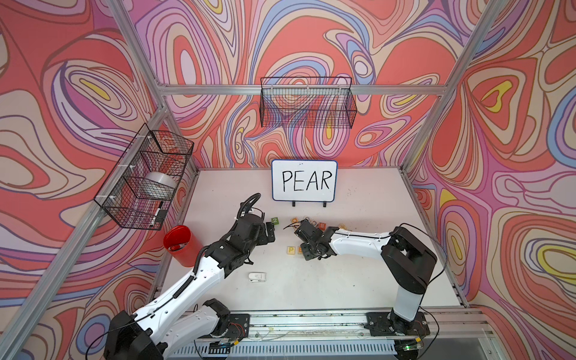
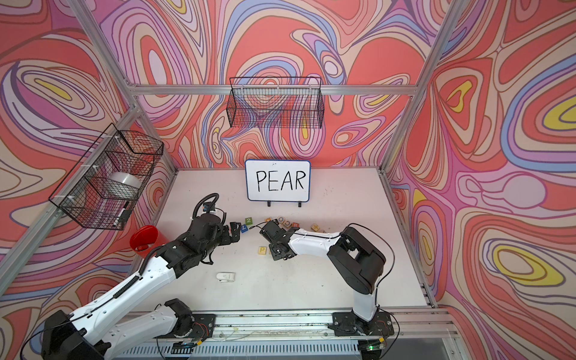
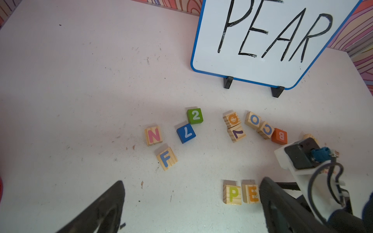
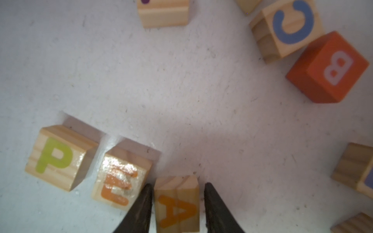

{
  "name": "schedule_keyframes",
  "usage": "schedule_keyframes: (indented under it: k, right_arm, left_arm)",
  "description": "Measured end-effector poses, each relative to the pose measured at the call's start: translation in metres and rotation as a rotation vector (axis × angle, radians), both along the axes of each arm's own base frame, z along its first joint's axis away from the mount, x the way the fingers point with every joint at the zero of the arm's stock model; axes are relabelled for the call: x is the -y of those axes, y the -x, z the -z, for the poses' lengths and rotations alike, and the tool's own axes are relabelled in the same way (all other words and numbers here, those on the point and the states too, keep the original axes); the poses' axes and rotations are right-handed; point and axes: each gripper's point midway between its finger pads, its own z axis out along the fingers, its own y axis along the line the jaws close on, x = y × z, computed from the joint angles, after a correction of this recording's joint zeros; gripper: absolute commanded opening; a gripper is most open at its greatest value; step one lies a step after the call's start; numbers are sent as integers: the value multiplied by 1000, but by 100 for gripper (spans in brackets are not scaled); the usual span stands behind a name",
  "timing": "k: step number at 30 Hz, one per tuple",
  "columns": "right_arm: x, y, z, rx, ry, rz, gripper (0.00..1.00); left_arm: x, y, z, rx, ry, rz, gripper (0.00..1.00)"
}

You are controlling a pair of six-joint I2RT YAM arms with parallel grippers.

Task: Spell the uppercase word “pear” with letter blocks
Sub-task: Place the letter block at the center of the board.

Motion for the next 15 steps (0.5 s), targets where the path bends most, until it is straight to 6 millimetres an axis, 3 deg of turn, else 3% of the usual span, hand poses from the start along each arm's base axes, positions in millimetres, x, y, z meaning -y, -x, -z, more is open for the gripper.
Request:
schedule_keyframes:
  k: [7,15]
  right_arm:
    - [4,10,0,2,-8,44,47]
    - [22,22,1,-3,-30,131,47]
  left_arm:
    - [1,0,2,-6,-8,7,100]
    - [3,-1,7,-18,-21,23,100]
